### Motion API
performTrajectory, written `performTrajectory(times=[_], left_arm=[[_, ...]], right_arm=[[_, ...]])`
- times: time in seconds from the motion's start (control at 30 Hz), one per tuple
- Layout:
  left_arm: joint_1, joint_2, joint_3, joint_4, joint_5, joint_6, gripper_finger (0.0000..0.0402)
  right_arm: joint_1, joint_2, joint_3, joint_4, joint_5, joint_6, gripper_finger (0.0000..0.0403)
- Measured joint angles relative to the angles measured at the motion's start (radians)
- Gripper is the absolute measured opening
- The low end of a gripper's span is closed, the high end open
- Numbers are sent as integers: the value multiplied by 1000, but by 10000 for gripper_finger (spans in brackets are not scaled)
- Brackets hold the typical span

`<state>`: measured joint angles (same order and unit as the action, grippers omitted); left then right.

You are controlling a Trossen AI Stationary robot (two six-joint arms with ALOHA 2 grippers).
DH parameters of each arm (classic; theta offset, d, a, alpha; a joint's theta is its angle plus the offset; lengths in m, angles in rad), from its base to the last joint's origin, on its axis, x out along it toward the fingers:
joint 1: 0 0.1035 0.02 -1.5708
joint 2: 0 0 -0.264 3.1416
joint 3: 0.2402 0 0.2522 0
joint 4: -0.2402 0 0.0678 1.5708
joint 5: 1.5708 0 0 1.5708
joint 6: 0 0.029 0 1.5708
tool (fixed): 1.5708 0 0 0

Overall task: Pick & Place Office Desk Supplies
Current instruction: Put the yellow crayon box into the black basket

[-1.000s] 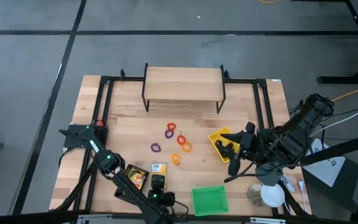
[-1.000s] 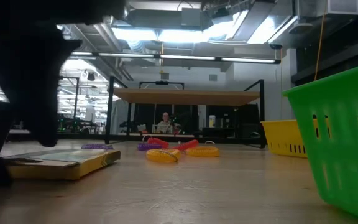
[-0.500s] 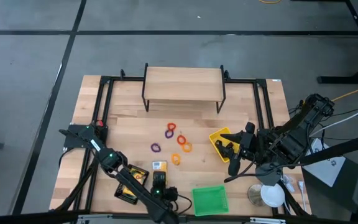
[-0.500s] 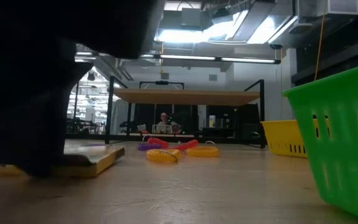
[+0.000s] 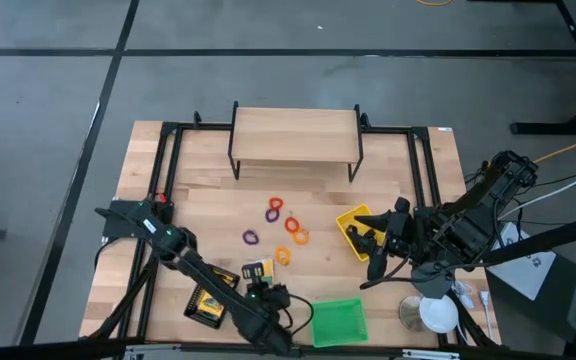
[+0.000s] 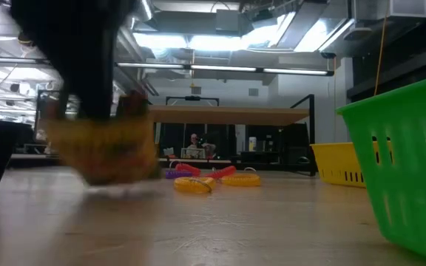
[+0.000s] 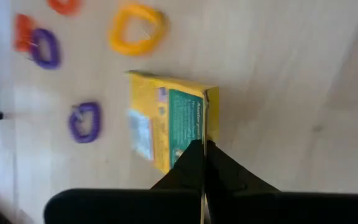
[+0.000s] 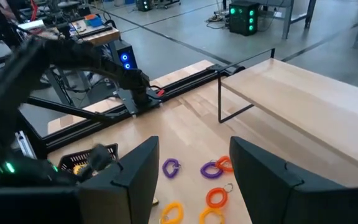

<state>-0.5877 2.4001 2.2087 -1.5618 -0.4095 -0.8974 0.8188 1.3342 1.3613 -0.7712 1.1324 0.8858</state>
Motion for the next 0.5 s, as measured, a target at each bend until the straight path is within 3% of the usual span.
performTrajectory(times=[0.17, 0.3, 0.5], left_arm=[[-3, -130, 0, -2, -31, -70, 1], [-12, -232, 3, -6, -24, -36, 1], [-45, -356, 1, -7, 123, 57, 1]], right_arm=[[0, 0, 0, 0, 0, 43, 199], [0, 0, 0, 0, 0, 79, 199], [0, 0, 0, 0, -22, 108, 199]])
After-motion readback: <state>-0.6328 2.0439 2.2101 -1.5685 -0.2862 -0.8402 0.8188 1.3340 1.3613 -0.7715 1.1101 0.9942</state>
